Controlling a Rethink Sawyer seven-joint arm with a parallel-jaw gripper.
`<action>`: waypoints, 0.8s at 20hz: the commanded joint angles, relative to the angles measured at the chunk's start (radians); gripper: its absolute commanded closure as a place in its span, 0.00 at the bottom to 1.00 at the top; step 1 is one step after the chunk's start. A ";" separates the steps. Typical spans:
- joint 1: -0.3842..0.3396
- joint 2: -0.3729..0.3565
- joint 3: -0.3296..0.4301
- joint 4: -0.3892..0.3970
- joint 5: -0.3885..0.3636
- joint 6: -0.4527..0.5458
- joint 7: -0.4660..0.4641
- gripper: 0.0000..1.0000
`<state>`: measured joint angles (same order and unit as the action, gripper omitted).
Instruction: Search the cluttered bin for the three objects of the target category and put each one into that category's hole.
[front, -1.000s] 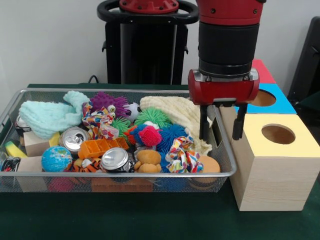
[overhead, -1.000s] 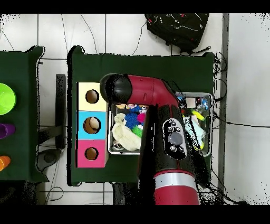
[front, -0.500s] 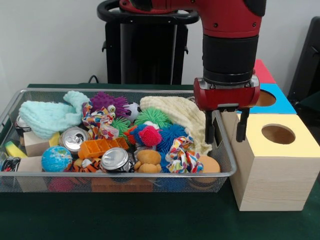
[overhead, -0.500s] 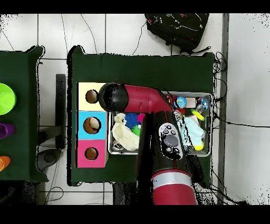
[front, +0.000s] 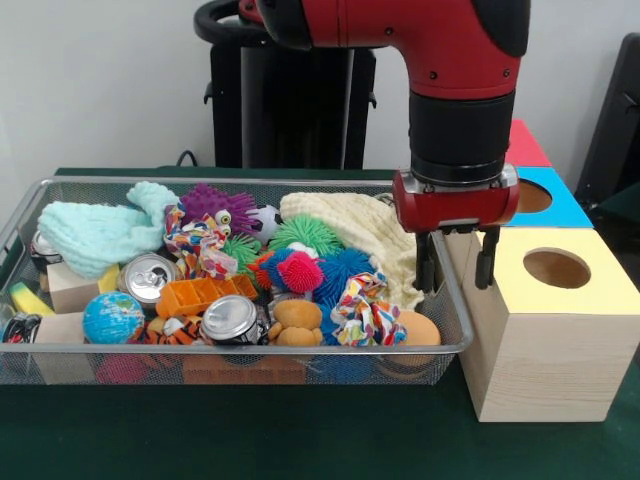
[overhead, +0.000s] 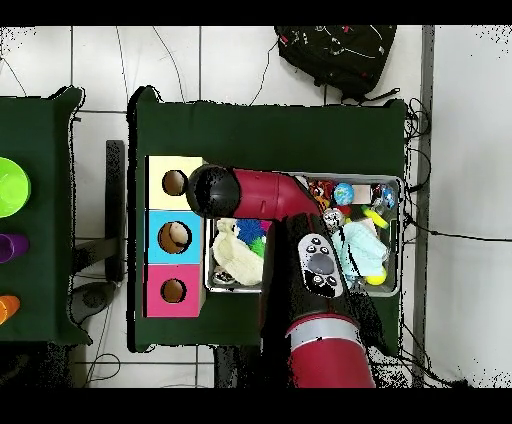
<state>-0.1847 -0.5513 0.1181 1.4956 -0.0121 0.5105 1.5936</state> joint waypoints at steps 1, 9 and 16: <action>-0.062 0.080 0.114 0.075 0.008 -0.044 0.077 0.00; -0.082 0.087 0.128 0.073 -0.010 -0.047 0.070 0.00; -0.105 0.050 0.138 0.113 -0.020 -0.038 0.065 0.00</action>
<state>-0.2512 -0.5055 0.1728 1.5043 -0.0145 0.5099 1.5936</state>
